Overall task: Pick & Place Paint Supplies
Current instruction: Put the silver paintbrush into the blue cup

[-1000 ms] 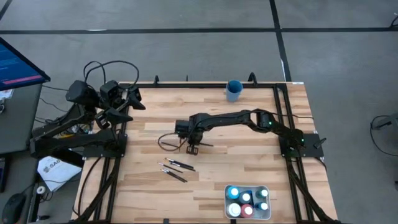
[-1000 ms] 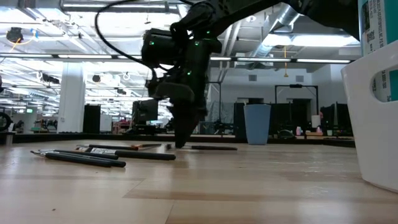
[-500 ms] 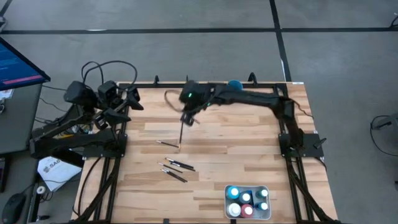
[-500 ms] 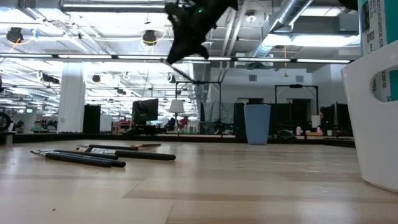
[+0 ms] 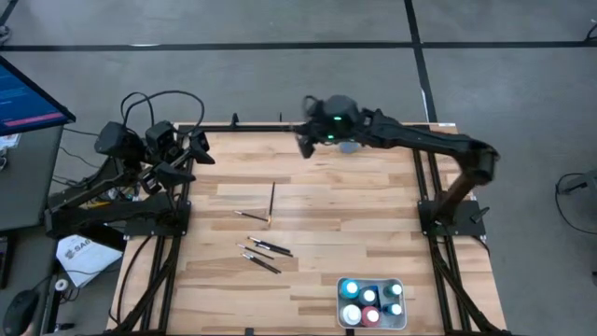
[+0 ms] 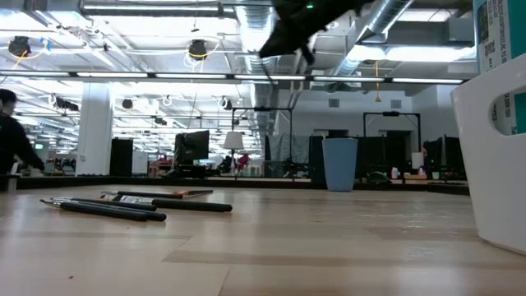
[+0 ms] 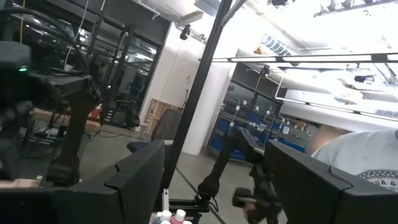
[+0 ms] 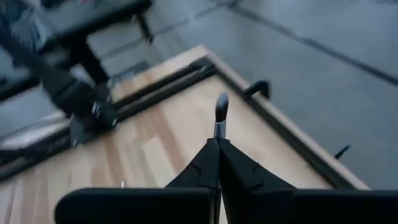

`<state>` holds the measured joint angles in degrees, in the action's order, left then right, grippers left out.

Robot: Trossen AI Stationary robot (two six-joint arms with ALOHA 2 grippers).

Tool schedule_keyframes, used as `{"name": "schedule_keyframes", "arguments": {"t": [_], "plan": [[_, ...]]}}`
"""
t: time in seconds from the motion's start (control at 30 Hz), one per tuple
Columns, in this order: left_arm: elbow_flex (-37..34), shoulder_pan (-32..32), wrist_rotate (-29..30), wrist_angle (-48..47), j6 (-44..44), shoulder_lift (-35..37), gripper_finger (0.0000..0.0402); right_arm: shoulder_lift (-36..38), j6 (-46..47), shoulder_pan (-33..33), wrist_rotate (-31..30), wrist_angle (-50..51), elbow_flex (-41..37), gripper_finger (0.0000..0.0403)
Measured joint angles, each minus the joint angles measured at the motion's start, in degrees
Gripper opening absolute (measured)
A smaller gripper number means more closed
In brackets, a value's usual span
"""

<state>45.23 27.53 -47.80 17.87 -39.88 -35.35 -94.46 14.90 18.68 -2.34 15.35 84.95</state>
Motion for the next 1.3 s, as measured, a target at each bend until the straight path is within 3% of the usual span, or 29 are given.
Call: {"name": "schedule_keyframes", "arguments": {"t": [0.33,0.53,0.9,1.3], "plan": [[0.0,-0.02,4.46,-0.04,3.59,-1.29,0.0269,22.0,-0.97,3.47,-16.37,-9.81,-24.71,0.0],[0.0,0.0,7.46,-0.02,5.36,-3.54,0.0269,28.49,-4.18,8.33,-18.74,-19.68,-34.98,0.0],[0.0,-0.02,7.92,0.13,5.02,-5.79,0.0269,26.9,-6.51,15.43,-18.99,-38.71,-49.94,0.0],[0.0,0.0,9.32,0.13,5.1,-6.02,0.0269,20.34,-7.29,16.93,-18.74,-46.05,-50.4,0.0]]}}
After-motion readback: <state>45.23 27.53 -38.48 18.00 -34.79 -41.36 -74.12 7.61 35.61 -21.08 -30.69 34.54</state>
